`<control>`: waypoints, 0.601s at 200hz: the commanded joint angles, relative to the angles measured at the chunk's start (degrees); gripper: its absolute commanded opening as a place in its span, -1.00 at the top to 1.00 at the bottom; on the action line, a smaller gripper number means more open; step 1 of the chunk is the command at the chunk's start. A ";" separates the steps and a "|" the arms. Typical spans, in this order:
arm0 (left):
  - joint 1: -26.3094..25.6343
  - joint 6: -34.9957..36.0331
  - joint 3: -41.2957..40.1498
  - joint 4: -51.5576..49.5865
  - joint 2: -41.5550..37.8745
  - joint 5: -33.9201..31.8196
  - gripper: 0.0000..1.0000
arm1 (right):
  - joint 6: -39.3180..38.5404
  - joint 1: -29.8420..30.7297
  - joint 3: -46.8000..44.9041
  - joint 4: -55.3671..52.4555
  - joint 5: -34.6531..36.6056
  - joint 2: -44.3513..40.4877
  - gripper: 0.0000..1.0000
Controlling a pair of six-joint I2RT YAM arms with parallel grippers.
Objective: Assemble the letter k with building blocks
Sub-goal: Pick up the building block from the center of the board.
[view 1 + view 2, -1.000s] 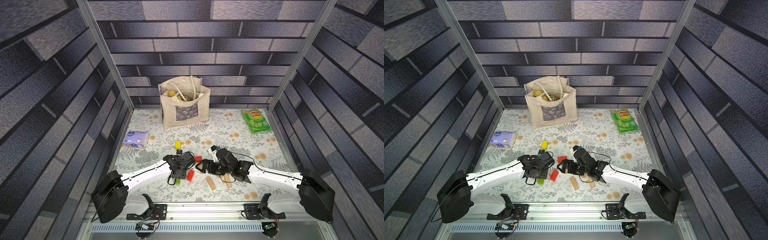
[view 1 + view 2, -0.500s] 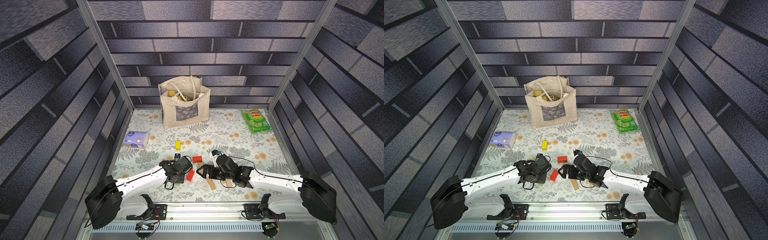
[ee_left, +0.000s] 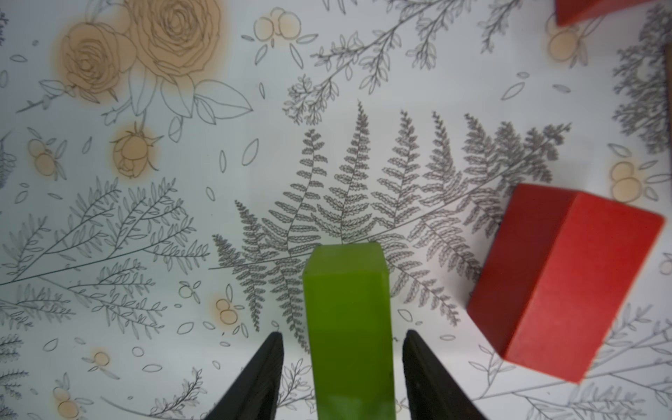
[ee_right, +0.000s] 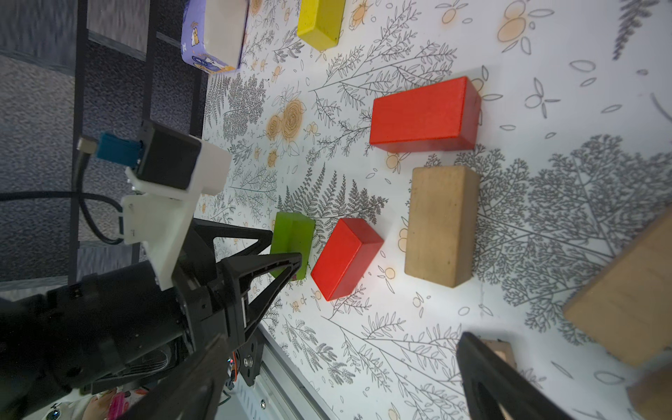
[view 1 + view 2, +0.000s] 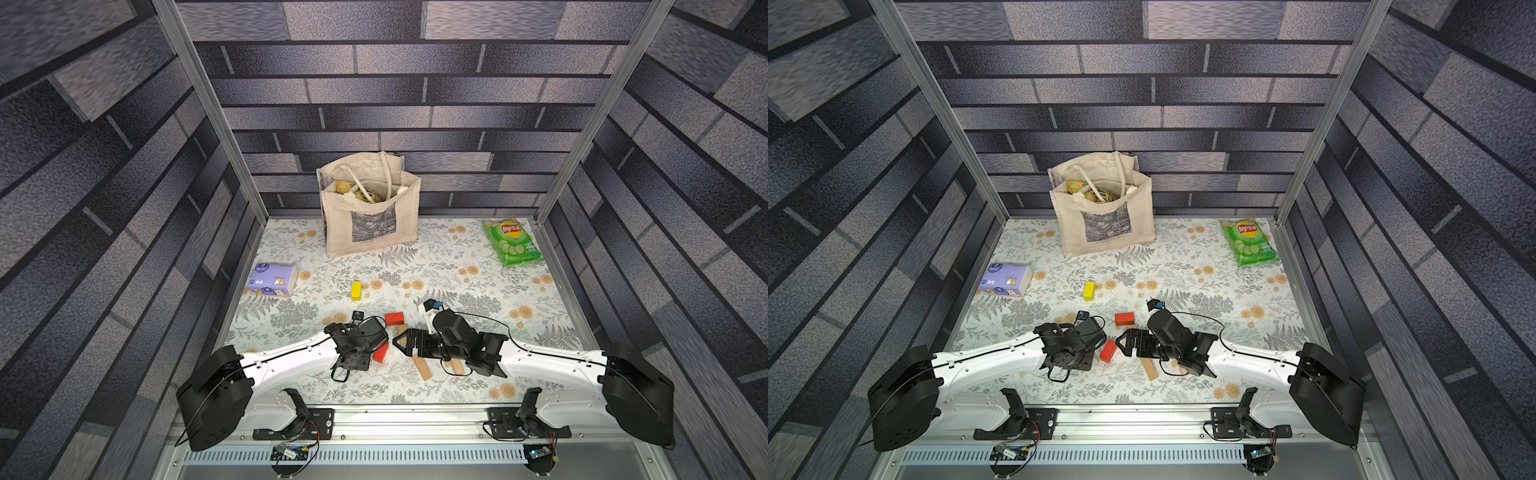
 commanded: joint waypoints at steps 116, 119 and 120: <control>-0.38 -2.82 0.93 1.37 2.36 -0.74 0.17 | -0.69 0.65 -2.09 2.45 0.71 -2.02 -1.00; -0.47 -2.84 0.99 1.36 2.27 -0.73 0.17 | -0.76 0.63 -2.14 2.54 0.76 -2.06 -1.00; -0.51 -2.89 0.95 1.28 2.25 -0.70 0.17 | -0.72 0.64 -2.19 2.59 0.74 -2.08 -1.00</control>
